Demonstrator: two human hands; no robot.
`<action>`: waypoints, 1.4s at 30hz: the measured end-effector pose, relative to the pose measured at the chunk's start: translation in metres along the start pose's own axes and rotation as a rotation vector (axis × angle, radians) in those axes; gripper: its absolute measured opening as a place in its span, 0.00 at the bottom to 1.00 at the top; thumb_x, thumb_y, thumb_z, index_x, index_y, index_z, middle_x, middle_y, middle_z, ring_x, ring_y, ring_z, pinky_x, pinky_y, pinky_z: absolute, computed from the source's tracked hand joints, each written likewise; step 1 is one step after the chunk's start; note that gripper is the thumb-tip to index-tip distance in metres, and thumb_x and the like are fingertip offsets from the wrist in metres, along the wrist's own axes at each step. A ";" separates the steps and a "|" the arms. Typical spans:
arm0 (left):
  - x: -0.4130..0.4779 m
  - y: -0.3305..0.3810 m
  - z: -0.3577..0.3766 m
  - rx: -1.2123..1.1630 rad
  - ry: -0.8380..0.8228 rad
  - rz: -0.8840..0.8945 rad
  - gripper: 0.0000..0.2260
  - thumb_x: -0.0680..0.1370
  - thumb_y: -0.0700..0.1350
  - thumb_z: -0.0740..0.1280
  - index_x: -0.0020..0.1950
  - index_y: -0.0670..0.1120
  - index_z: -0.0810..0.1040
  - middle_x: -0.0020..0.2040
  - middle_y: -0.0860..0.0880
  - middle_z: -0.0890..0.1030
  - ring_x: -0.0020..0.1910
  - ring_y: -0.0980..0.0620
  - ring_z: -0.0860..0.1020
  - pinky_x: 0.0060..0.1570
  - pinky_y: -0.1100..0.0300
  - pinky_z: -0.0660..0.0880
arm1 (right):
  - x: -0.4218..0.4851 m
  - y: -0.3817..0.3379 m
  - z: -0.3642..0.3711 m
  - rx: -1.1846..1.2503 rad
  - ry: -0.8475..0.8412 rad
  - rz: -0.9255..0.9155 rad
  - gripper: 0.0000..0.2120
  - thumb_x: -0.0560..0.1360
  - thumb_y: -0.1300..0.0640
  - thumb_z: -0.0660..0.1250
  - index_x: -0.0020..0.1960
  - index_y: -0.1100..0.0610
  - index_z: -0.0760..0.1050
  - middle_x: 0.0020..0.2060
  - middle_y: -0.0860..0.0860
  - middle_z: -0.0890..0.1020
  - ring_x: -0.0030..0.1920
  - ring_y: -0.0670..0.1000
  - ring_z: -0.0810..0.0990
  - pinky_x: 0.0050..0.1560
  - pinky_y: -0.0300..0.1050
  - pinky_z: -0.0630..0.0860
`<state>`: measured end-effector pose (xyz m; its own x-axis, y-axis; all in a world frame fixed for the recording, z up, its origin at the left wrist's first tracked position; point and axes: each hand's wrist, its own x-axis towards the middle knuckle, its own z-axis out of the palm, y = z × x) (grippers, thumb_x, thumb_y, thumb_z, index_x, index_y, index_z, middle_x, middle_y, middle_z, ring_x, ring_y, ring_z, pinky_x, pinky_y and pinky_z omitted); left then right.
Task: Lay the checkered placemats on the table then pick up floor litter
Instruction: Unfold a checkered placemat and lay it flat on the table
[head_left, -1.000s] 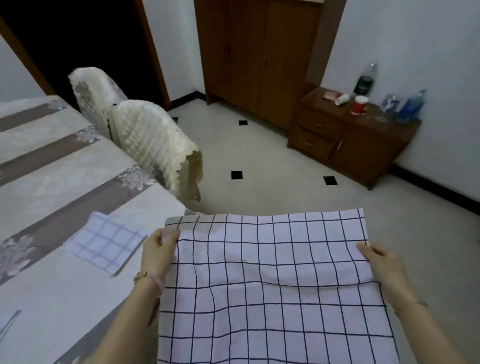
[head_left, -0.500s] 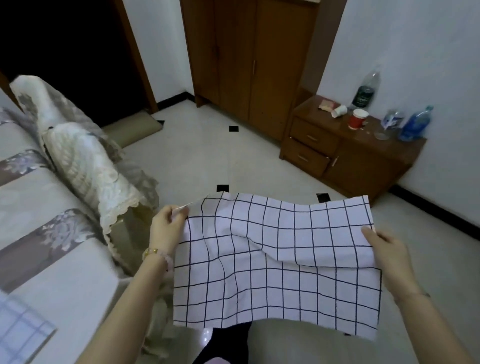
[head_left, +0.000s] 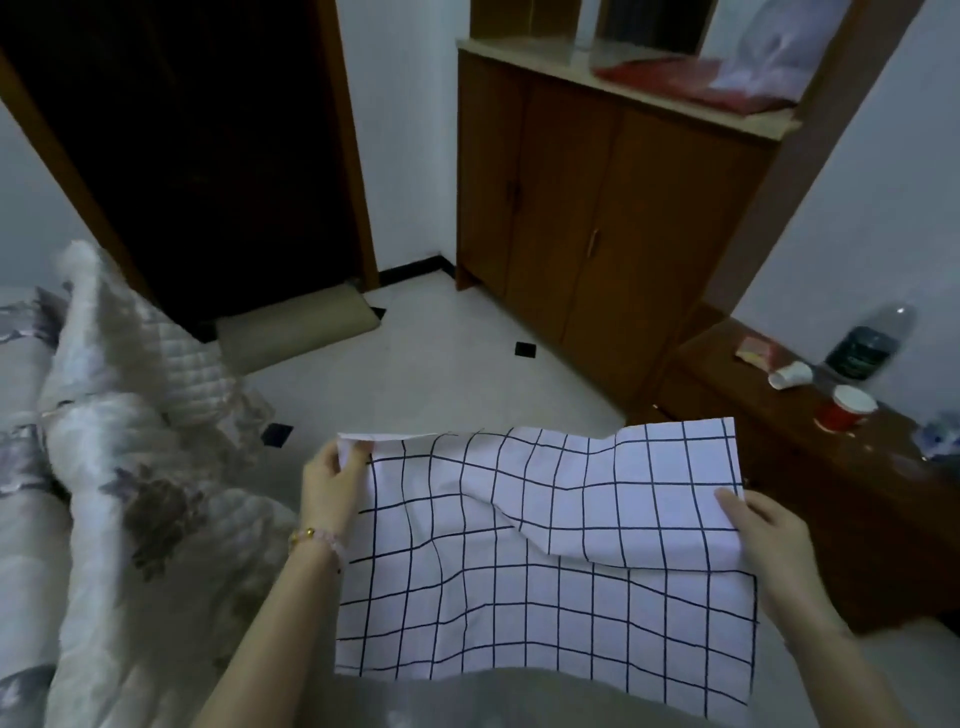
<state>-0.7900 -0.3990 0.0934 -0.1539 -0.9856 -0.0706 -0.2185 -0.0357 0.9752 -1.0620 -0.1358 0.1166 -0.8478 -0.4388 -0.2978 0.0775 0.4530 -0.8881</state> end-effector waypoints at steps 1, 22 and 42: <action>0.018 0.008 0.001 -0.007 0.029 0.014 0.18 0.77 0.46 0.64 0.32 0.48 0.58 0.30 0.49 0.60 0.31 0.52 0.58 0.33 0.59 0.56 | 0.022 -0.014 0.011 -0.011 -0.012 -0.013 0.13 0.85 0.57 0.65 0.46 0.64 0.80 0.47 0.70 0.83 0.45 0.59 0.79 0.50 0.52 0.75; 0.253 0.069 -0.119 0.113 1.058 -0.037 0.15 0.78 0.41 0.60 0.32 0.43 0.64 0.30 0.48 0.64 0.30 0.53 0.60 0.31 0.57 0.57 | 0.306 -0.338 0.477 -0.212 -0.902 -0.466 0.09 0.85 0.60 0.63 0.52 0.61 0.81 0.46 0.60 0.84 0.40 0.49 0.78 0.38 0.41 0.76; 0.253 0.004 -0.432 0.011 1.719 -0.273 0.12 0.75 0.45 0.66 0.36 0.44 0.66 0.33 0.45 0.62 0.34 0.52 0.60 0.32 0.58 0.55 | 0.026 -0.473 0.952 -0.166 -1.569 -0.628 0.20 0.84 0.61 0.66 0.72 0.72 0.74 0.68 0.65 0.80 0.66 0.57 0.78 0.63 0.37 0.75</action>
<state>-0.4138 -0.7195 0.1701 0.9973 0.0105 0.0728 -0.0687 -0.2229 0.9724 -0.6215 -1.1004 0.1959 0.5799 -0.8121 -0.0651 -0.1811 -0.0505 -0.9822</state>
